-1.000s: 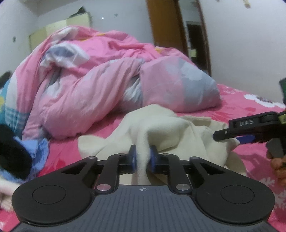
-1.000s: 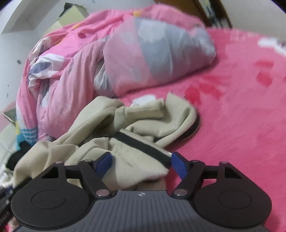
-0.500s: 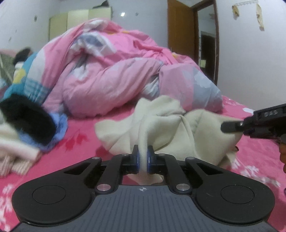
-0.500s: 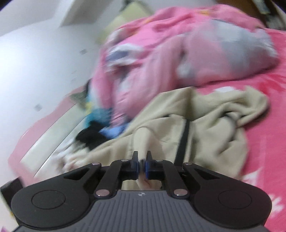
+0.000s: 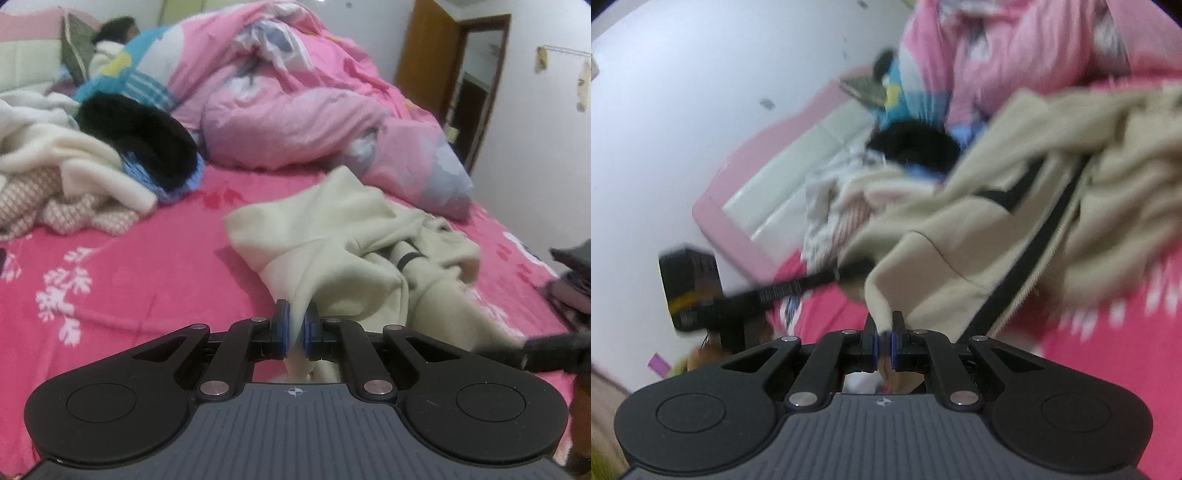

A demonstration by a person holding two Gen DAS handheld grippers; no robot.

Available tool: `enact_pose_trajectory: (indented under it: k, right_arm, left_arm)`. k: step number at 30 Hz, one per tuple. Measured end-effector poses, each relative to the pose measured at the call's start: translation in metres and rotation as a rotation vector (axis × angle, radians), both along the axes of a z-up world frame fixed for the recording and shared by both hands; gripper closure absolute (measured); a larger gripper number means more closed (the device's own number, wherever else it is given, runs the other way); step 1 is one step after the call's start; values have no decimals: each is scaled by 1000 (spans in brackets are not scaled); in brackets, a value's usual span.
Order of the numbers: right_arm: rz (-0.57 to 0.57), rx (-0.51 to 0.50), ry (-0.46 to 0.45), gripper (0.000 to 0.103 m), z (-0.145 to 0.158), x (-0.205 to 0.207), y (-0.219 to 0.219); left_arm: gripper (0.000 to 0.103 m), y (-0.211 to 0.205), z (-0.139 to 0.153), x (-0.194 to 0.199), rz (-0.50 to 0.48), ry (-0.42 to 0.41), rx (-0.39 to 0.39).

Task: Fold clothes

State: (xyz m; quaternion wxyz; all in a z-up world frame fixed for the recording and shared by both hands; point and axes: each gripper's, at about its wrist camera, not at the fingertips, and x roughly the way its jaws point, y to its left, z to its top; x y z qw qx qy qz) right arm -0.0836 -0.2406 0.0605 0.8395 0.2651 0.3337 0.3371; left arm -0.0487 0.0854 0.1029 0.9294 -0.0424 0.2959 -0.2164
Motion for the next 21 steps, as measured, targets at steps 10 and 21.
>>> enact_pose_trajectory:
  k: [10,21]
  right_arm:
    - [-170,-79,64,78,-2,-43,-43]
    - [-622,-99,-97,49,17,-15,-131]
  left_arm:
    - [36,-37,21,28,-162,-121,11]
    - [29,-223,11,134,-344,-62,326]
